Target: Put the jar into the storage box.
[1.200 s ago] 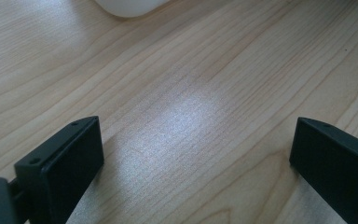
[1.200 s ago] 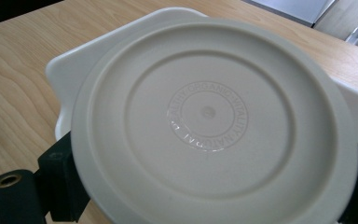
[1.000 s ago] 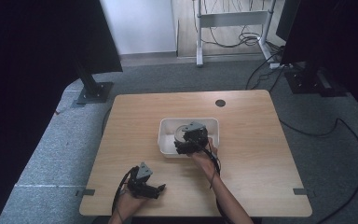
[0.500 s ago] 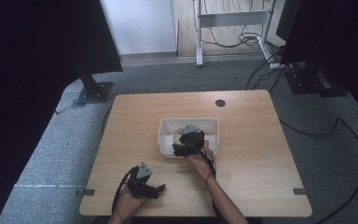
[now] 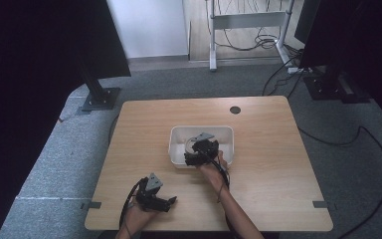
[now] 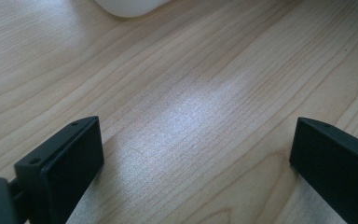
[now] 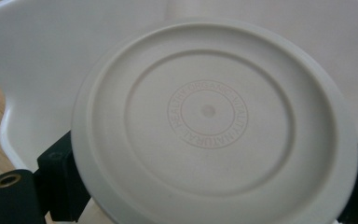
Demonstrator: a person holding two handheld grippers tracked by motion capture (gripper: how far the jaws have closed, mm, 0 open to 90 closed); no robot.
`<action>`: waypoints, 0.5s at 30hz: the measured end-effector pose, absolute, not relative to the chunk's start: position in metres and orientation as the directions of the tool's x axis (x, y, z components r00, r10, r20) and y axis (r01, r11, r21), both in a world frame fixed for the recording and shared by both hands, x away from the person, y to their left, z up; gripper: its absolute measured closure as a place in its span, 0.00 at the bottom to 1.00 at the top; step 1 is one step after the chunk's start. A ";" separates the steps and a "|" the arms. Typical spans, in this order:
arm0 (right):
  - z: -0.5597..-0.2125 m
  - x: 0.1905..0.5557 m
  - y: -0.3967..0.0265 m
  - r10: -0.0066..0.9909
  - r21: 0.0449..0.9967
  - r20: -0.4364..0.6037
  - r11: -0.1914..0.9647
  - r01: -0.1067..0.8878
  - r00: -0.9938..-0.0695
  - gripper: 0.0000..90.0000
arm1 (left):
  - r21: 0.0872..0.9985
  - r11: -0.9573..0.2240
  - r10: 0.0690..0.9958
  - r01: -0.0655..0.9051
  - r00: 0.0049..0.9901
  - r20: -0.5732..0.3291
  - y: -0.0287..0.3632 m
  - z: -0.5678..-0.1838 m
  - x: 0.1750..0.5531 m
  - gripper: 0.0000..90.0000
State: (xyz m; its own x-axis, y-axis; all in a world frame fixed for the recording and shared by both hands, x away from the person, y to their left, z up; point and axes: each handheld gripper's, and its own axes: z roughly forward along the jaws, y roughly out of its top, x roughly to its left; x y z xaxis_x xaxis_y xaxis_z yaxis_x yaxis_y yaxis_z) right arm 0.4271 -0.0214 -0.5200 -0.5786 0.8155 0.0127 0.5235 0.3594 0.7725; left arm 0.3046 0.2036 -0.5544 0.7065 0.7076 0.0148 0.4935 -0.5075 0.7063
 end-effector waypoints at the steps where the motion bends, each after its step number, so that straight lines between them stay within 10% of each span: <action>1: -0.520 0.427 -0.022 0.816 0.772 0.014 0.358 0.524 -0.578 0.10 | 0.706 -0.507 0.708 0.494 0.706 0.015 0.204 -0.554 0.305 0.03; 15: -0.517 0.423 -0.026 0.804 0.783 0.024 0.355 0.510 -0.595 0.02 | 0.706 -0.507 0.708 0.494 0.706 0.015 0.204 -0.554 0.305 0.03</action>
